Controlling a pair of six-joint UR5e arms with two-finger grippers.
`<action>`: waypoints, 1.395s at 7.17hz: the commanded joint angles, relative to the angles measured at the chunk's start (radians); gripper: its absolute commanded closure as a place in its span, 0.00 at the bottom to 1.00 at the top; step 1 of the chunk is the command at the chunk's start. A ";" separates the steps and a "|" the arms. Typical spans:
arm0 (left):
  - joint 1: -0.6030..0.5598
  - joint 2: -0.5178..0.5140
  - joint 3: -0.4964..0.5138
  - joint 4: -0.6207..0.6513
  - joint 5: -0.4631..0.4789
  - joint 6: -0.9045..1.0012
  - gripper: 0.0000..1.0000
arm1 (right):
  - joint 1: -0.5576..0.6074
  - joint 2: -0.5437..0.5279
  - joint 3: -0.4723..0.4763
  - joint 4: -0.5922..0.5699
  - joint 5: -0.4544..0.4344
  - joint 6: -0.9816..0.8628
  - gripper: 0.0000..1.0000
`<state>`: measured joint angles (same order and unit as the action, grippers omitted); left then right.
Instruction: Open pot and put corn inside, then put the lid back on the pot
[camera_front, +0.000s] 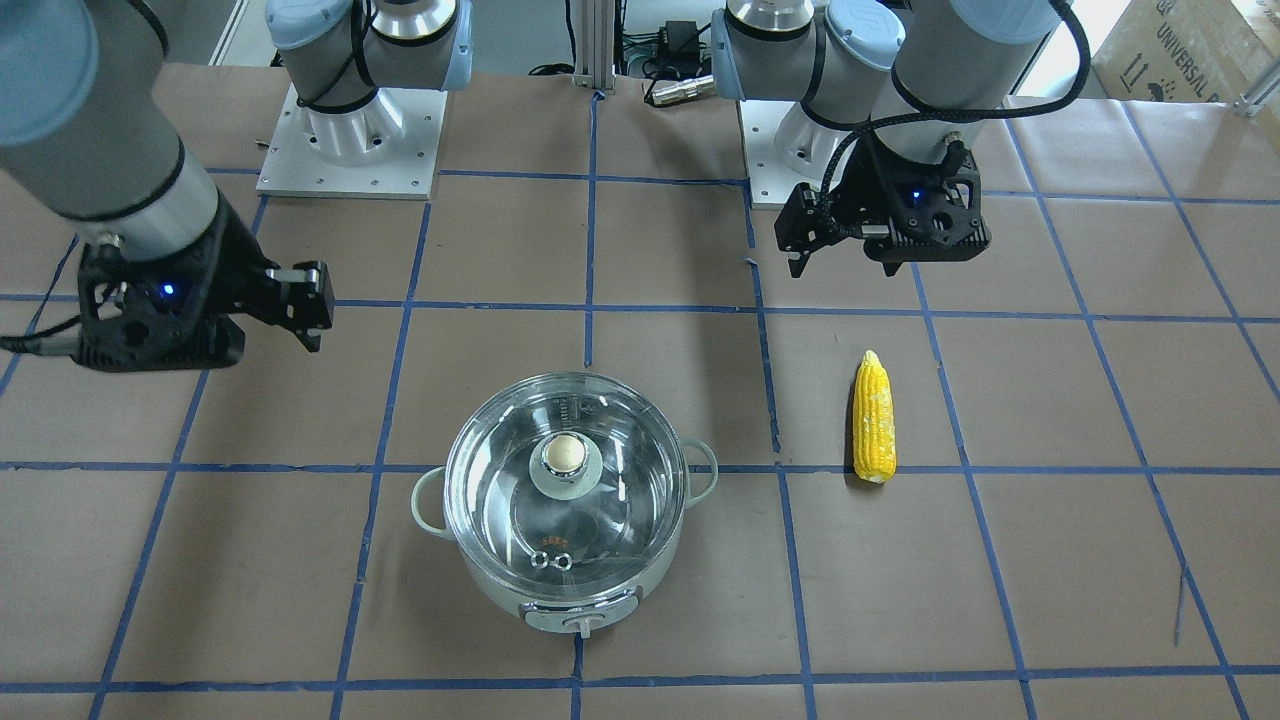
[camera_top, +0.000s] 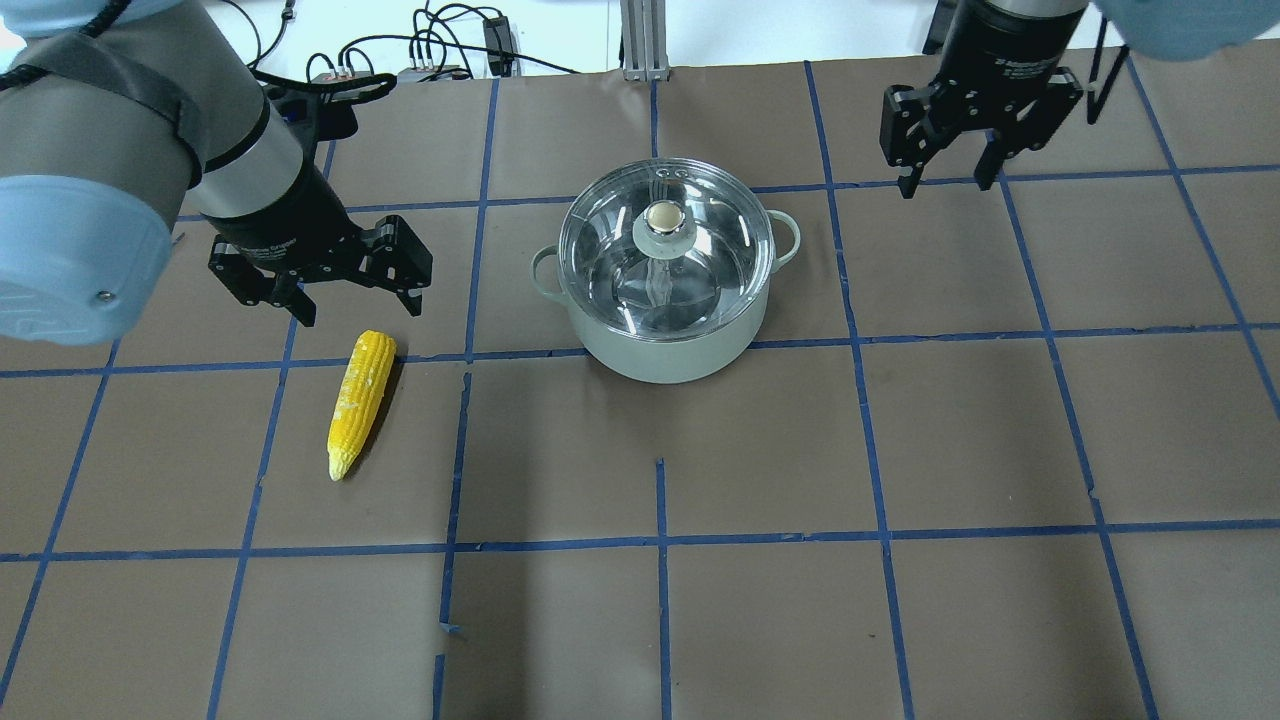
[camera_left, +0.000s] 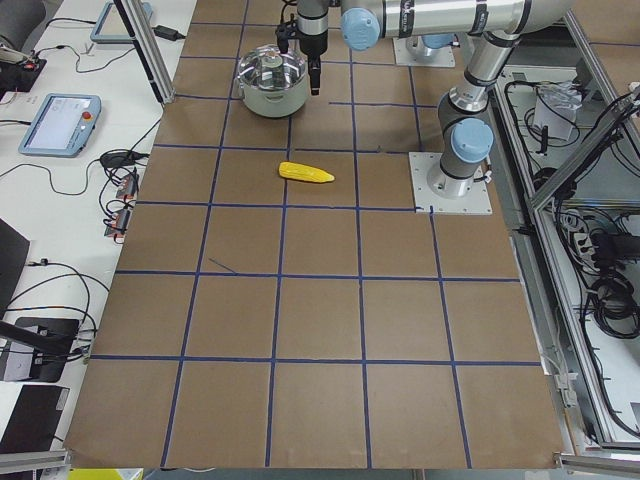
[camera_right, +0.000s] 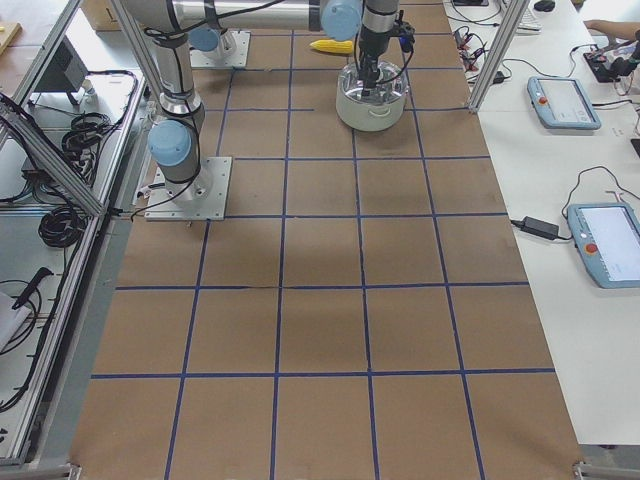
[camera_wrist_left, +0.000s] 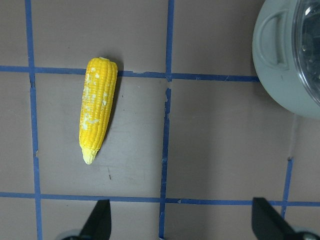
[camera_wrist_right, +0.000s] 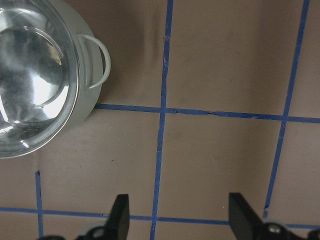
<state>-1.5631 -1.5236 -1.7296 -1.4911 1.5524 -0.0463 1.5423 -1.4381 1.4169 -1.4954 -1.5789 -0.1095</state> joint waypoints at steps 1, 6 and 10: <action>-0.002 -0.003 -0.004 0.000 0.000 0.000 0.00 | 0.066 -0.048 0.048 0.006 0.010 0.017 0.00; -0.003 0.008 -0.013 -0.003 0.000 0.020 0.00 | 0.070 -0.010 0.013 0.018 0.007 0.010 0.00; 0.088 0.013 -0.146 0.149 0.005 0.251 0.00 | 0.119 0.115 -0.082 -0.031 0.016 0.048 0.00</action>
<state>-1.5223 -1.5111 -1.8158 -1.4317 1.5573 0.1239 1.6367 -1.3945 1.3871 -1.5041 -1.5648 -0.0825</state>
